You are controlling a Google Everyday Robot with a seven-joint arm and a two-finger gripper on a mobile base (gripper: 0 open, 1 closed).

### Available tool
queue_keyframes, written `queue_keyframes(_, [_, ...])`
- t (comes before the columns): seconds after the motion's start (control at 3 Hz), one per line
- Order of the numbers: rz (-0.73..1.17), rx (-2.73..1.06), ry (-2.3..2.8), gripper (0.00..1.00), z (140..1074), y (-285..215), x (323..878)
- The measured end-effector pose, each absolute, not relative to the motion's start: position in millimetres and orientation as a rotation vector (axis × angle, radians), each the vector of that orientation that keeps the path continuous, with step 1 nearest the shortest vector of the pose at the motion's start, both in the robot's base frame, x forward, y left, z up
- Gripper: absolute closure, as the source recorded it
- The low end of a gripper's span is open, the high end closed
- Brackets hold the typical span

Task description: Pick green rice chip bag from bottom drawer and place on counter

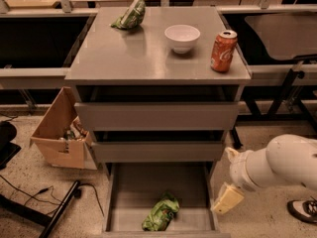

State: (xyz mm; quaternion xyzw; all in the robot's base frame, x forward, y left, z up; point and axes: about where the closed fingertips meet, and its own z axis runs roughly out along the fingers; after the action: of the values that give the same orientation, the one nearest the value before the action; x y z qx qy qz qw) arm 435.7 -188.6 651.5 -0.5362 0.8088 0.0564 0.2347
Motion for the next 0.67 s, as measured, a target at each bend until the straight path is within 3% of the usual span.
queue_keyframes(0.67, [0.175, -1.473, 2.171, 0.0, 622.2, -177.8, 448.2])
